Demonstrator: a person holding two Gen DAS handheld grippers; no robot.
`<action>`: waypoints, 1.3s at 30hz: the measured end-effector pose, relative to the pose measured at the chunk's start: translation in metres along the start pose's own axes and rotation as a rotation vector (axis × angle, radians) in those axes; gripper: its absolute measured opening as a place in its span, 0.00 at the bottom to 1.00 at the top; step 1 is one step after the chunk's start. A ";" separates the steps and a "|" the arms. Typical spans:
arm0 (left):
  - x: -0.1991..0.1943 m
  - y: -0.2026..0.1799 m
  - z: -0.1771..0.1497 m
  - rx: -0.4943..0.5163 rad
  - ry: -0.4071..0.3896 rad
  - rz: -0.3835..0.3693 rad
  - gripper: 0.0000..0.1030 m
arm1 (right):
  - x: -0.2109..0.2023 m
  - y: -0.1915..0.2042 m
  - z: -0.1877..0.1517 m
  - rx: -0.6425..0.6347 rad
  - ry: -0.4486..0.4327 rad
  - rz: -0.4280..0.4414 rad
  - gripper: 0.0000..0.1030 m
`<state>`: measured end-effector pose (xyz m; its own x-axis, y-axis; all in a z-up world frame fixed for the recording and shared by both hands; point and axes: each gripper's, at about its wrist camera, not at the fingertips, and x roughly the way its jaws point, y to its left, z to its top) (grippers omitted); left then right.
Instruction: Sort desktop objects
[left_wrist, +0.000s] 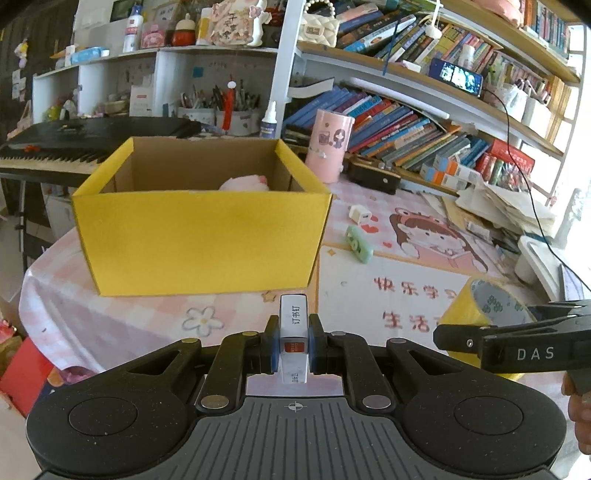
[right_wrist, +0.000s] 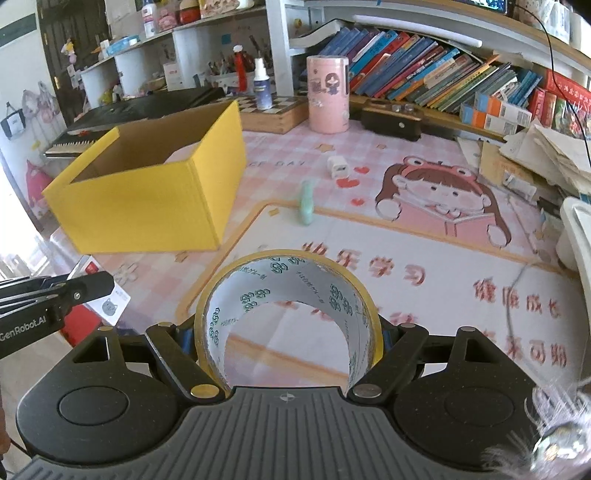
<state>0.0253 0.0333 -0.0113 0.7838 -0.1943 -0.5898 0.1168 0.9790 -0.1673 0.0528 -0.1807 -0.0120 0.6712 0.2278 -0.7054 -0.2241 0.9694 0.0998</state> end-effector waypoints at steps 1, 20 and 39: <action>-0.002 0.003 -0.003 0.002 0.002 -0.002 0.12 | -0.001 0.005 -0.003 0.001 0.003 0.000 0.78; -0.045 0.060 -0.029 -0.050 -0.021 0.050 0.12 | -0.008 0.086 -0.027 -0.080 0.044 0.089 0.78; -0.062 0.088 -0.027 -0.109 -0.071 0.100 0.12 | -0.003 0.127 -0.014 -0.182 0.028 0.152 0.78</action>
<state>-0.0298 0.1294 -0.0110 0.8298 -0.0879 -0.5511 -0.0272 0.9800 -0.1974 0.0121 -0.0594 -0.0069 0.6010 0.3649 -0.7110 -0.4462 0.8913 0.0802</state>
